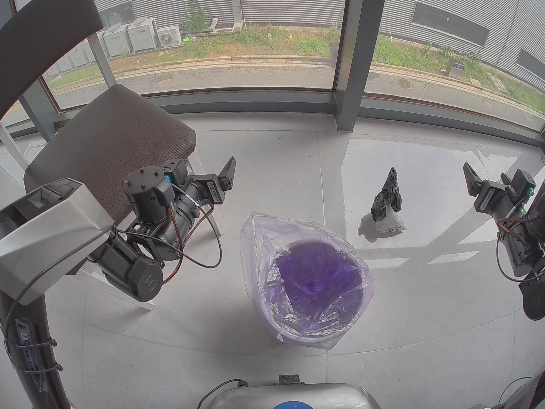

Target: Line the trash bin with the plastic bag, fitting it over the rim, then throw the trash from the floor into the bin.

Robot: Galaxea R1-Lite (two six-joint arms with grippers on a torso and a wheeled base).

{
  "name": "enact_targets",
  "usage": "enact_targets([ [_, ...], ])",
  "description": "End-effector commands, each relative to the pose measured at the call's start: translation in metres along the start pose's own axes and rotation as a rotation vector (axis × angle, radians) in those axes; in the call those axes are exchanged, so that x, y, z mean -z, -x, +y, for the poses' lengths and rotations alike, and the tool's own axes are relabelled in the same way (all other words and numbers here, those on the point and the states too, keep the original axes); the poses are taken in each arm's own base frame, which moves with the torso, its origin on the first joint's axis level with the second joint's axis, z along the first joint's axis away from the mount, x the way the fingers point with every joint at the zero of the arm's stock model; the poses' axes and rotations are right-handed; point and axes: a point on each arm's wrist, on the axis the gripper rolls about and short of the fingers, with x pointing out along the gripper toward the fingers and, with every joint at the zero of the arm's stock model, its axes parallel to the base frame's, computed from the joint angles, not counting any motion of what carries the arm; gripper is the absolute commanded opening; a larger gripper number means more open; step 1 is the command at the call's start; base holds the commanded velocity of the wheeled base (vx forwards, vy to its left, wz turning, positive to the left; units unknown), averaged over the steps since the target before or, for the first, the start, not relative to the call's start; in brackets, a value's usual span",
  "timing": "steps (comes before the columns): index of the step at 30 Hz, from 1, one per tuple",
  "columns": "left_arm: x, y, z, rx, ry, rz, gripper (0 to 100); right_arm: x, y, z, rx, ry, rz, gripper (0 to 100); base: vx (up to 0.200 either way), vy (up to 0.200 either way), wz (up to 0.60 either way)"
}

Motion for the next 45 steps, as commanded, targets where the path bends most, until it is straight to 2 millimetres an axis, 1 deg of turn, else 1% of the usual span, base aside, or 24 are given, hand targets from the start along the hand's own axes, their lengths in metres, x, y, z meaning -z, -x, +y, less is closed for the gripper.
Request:
enact_targets([
  [1,-0.014,0.003,-0.002,0.007,0.008,-0.027,100,0.003,-0.001,0.023,-0.075,-0.009,0.006,100,0.000,0.000,0.00],
  [4,-0.010,0.004,-0.006,0.015,0.008,-0.015,100,0.013,-0.001,0.036,-0.118,-0.004,0.039,100,0.000,0.000,0.00],
  [7,-0.005,0.004,-0.016,0.038,0.008,0.013,100,0.028,-0.002,0.047,-0.150,0.012,0.088,100,0.000,0.000,0.00],
  [12,0.006,0.012,-0.035,0.086,0.002,0.084,100,0.053,0.000,0.054,-0.177,0.055,0.181,100,0.000,0.000,0.00],
  [13,0.011,0.017,-0.039,0.104,-0.001,0.108,100,0.054,0.000,0.054,-0.178,0.058,0.185,100,0.000,0.000,0.00],
  [15,0.019,0.022,-0.044,0.123,-0.007,0.141,100,0.067,0.004,0.051,-0.188,0.121,0.247,100,0.000,0.000,0.00],
  [18,0.033,0.027,-0.048,0.135,-0.021,0.192,100,0.077,0.009,0.049,-0.215,0.165,0.311,100,0.000,0.000,0.00],
  [24,0.048,0.031,-0.046,0.146,-0.045,0.292,100,0.082,0.017,0.045,-0.242,0.192,0.353,100,0.000,0.000,0.00],
  [28,0.053,0.034,-0.051,0.162,-0.047,0.313,100,0.086,0.022,0.042,-0.243,0.197,0.374,100,0.000,0.000,0.00],
  [29,0.060,0.035,-0.053,0.165,-0.052,0.331,100,0.090,0.026,0.040,-0.241,0.204,0.400,100,0.000,0.000,0.00],
  [30,0.062,0.035,-0.054,0.169,-0.054,0.339,100,0.091,0.027,0.040,-0.243,0.206,0.405,100,0.000,0.000,0.00],
  [31,0.070,0.036,-0.054,0.168,-0.060,0.356,100,0.093,0.028,0.038,-0.250,0.209,0.417,100,0.000,0.000,0.00],
  [34,0.090,0.034,-0.053,0.162,-0.071,0.398,100,0.099,0.031,0.037,-0.268,0.212,0.448,100,0.000,0.000,0.00],
  [39,0.114,0.027,-0.045,0.145,-0.113,0.450,100,0.112,0.034,0.036,-0.270,0.224,0.487,100,0.000,0.000,0.00],
  [42,0.130,0.012,-0.040,0.120,-0.143,0.473,100,0.125,0.033,0.042,-0.293,0.232,0.505,100,0.000,0.000,0.00],
  [45,0.139,-0.004,-0.041,0.105,-0.141,0.462,100,0.134,0.033,0.051,-0.327,0.234,0.504,100,0.000,0.000,0.00],
])
